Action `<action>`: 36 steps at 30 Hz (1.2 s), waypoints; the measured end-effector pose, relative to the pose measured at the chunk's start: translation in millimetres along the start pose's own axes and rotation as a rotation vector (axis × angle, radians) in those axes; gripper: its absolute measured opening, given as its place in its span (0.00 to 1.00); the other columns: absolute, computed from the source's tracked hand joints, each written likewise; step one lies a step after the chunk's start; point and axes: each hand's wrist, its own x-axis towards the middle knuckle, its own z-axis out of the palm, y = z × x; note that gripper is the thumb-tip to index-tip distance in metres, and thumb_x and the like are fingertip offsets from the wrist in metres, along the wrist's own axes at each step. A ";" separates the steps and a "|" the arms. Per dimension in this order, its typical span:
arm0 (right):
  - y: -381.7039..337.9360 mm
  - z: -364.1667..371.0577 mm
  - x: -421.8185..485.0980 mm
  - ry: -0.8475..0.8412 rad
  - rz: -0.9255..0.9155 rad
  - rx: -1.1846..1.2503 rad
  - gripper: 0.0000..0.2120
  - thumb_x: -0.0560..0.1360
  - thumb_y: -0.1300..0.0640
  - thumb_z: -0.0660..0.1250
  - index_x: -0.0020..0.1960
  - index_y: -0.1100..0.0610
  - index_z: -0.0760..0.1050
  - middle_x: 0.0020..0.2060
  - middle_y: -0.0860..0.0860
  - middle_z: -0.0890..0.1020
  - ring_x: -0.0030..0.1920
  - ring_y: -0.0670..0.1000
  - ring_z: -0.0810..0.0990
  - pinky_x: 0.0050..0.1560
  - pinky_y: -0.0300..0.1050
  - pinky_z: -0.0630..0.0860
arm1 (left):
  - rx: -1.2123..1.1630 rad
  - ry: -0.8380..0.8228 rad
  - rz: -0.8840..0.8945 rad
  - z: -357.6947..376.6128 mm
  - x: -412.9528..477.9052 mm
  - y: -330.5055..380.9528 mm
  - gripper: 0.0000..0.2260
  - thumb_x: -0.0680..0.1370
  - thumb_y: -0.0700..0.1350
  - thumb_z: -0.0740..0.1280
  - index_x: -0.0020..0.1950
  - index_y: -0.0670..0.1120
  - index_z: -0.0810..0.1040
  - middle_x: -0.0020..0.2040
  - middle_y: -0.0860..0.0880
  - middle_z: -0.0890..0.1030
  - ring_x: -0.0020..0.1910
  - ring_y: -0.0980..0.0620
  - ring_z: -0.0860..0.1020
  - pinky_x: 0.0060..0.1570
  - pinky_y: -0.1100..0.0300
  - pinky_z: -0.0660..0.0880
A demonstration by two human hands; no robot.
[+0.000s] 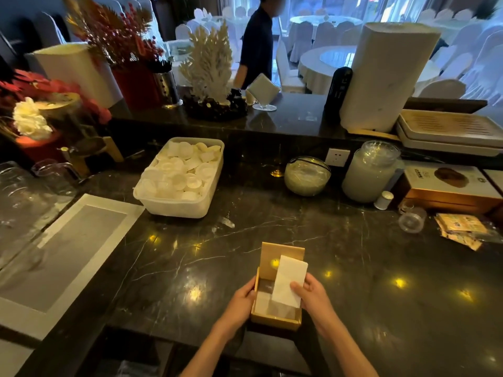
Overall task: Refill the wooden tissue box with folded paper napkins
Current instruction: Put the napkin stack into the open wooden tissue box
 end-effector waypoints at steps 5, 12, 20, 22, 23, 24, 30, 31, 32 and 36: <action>-20.8 0.9 -2.8 -0.070 -0.095 -0.326 0.12 0.82 0.58 0.61 0.62 0.47 0.72 0.59 0.50 0.80 0.57 0.48 0.80 0.57 0.52 0.81 | 0.027 0.019 0.027 -2.2 1.9 -8.4 0.17 0.84 0.46 0.56 0.68 0.66 0.66 0.60 0.58 0.79 0.58 0.58 0.78 0.59 0.56 0.78; -42.3 25.8 14.6 -0.290 -0.114 -1.204 0.17 0.79 0.62 0.60 0.66 0.52 0.74 0.60 0.52 0.80 0.59 0.51 0.79 0.58 0.45 0.77 | 0.052 0.038 0.037 -2.7 6.1 -12.1 0.18 0.84 0.45 0.56 0.73 0.60 0.66 0.64 0.54 0.78 0.62 0.55 0.77 0.64 0.52 0.76; -15.1 55.5 37.5 -0.445 0.078 -1.511 0.20 0.78 0.63 0.60 0.69 0.56 0.72 0.64 0.56 0.77 0.64 0.58 0.75 0.64 0.52 0.73 | 0.091 0.057 0.038 -2.4 9.1 -15.9 0.20 0.85 0.44 0.54 0.74 0.61 0.65 0.69 0.53 0.75 0.67 0.52 0.74 0.68 0.46 0.72; -7.8 57.7 38.5 -0.427 0.072 -1.526 0.17 0.78 0.62 0.61 0.66 0.57 0.75 0.61 0.56 0.79 0.60 0.57 0.78 0.61 0.51 0.75 | 0.084 0.071 0.043 -0.6 8.6 -14.2 0.20 0.85 0.43 0.54 0.73 0.62 0.65 0.68 0.53 0.75 0.67 0.51 0.73 0.69 0.46 0.71; -4.8 58.0 38.7 -0.408 0.053 -1.529 0.15 0.78 0.61 0.61 0.64 0.58 0.76 0.59 0.57 0.80 0.59 0.58 0.78 0.60 0.51 0.76 | 0.076 0.074 0.049 0.3 8.1 -13.3 0.20 0.85 0.43 0.54 0.70 0.64 0.66 0.68 0.52 0.75 0.68 0.51 0.73 0.69 0.46 0.71; -2.2 58.1 38.7 -0.386 0.032 -1.532 0.15 0.78 0.61 0.61 0.63 0.59 0.76 0.59 0.57 0.80 0.58 0.58 0.79 0.60 0.51 0.77 | 0.070 0.076 0.056 0.8 8.1 -13.3 0.20 0.85 0.42 0.54 0.68 0.66 0.67 0.69 0.52 0.75 0.68 0.51 0.73 0.70 0.46 0.70; 8.3 58.5 36.6 -0.290 -0.036 -1.524 0.11 0.77 0.60 0.64 0.58 0.58 0.78 0.55 0.55 0.82 0.55 0.56 0.81 0.57 0.49 0.79 | 0.061 0.079 0.080 2.1 10.9 -17.9 0.20 0.84 0.42 0.54 0.62 0.70 0.70 0.66 0.55 0.77 0.67 0.53 0.74 0.70 0.47 0.70; 10.0 58.6 37.1 -0.280 -0.036 -1.515 0.11 0.77 0.60 0.64 0.59 0.58 0.77 0.55 0.55 0.82 0.55 0.56 0.81 0.57 0.49 0.79 | 0.064 0.079 0.076 2.9 10.2 -16.4 0.20 0.85 0.42 0.54 0.63 0.69 0.69 0.65 0.56 0.77 0.66 0.54 0.74 0.70 0.49 0.70; 11.6 58.7 37.6 -0.272 -0.033 -1.501 0.12 0.77 0.59 0.64 0.60 0.57 0.76 0.57 0.56 0.81 0.57 0.56 0.80 0.58 0.50 0.78 | 0.069 0.073 0.078 3.5 9.8 -16.0 0.19 0.85 0.41 0.54 0.64 0.67 0.69 0.63 0.57 0.78 0.65 0.56 0.74 0.70 0.50 0.70; 12.9 59.2 39.8 -0.239 -0.048 -1.439 0.17 0.78 0.63 0.63 0.67 0.58 0.71 0.65 0.58 0.77 0.65 0.58 0.76 0.65 0.52 0.75 | 0.085 0.081 0.095 3.2 11.0 -17.9 0.19 0.85 0.41 0.53 0.71 0.60 0.67 0.65 0.55 0.75 0.68 0.54 0.72 0.72 0.50 0.68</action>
